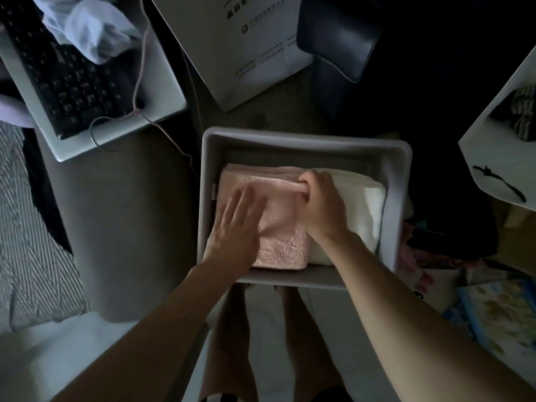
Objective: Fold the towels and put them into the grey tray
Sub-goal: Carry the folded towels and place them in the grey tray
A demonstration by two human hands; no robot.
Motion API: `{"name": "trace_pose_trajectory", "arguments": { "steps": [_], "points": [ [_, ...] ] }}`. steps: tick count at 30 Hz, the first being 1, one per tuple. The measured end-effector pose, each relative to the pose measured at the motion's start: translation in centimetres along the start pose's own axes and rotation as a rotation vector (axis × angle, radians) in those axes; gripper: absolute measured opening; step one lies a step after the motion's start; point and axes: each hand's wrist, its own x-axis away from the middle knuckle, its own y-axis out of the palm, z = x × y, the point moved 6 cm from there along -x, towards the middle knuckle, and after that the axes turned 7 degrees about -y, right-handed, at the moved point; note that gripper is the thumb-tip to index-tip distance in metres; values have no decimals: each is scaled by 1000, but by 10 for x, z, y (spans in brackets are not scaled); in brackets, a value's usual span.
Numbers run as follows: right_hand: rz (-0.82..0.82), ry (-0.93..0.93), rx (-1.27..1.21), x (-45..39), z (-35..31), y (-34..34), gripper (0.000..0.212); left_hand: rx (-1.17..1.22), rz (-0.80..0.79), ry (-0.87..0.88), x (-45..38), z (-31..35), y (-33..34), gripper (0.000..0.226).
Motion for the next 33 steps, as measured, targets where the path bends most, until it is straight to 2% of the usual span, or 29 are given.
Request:
{"name": "trace_pose_trajectory", "arguments": {
  "steps": [3, 6, 8, 11, 13, 15, 19, 21, 24, 27, 30, 33],
  "points": [
    [40, -235, -159, -1, -13, -10, 16, 131, 121, -28, -5, -6, -21, 74],
    [76, -239, -183, 2, -7, -11, 16, 139, 193, -46, -27, -13, -36, 73],
    [49, -186, -84, -2, 6, -5, 15, 141, 127, -78, -57, -20, -39, 64],
    [-107, -249, 25, -17, 11, 12, 13, 5, -39, -16, -101, -17, -31, 33],
    [-224, -244, 16, -27, 11, 20, 13, -36, -114, 0, -118, -17, -29, 28],
    [-259, -207, 31, -33, 12, 20, 12, -8, -128, -22, -127, -20, -31, 26],
    [-131, -300, 90, -29, 2, 6, 12, 60, -42, -13, -121, -27, -45, 20],
    [-115, -281, 103, -22, 1, 4, 17, 123, -82, 77, -110, -21, -48, 21],
    [-173, -238, 94, -18, 2, 4, 27, 127, -157, 185, -99, -13, -47, 27],
    [-234, -275, 108, -25, -4, 4, 23, 144, -196, 141, -104, -18, -47, 23],
    [-143, -290, 127, -29, -5, -3, 15, 138, -225, 134, -107, -19, -48, 20],
    [-54, -256, 125, -27, -3, -3, 18, 91, -134, 140, -111, -17, -50, 22]
  ]
}}
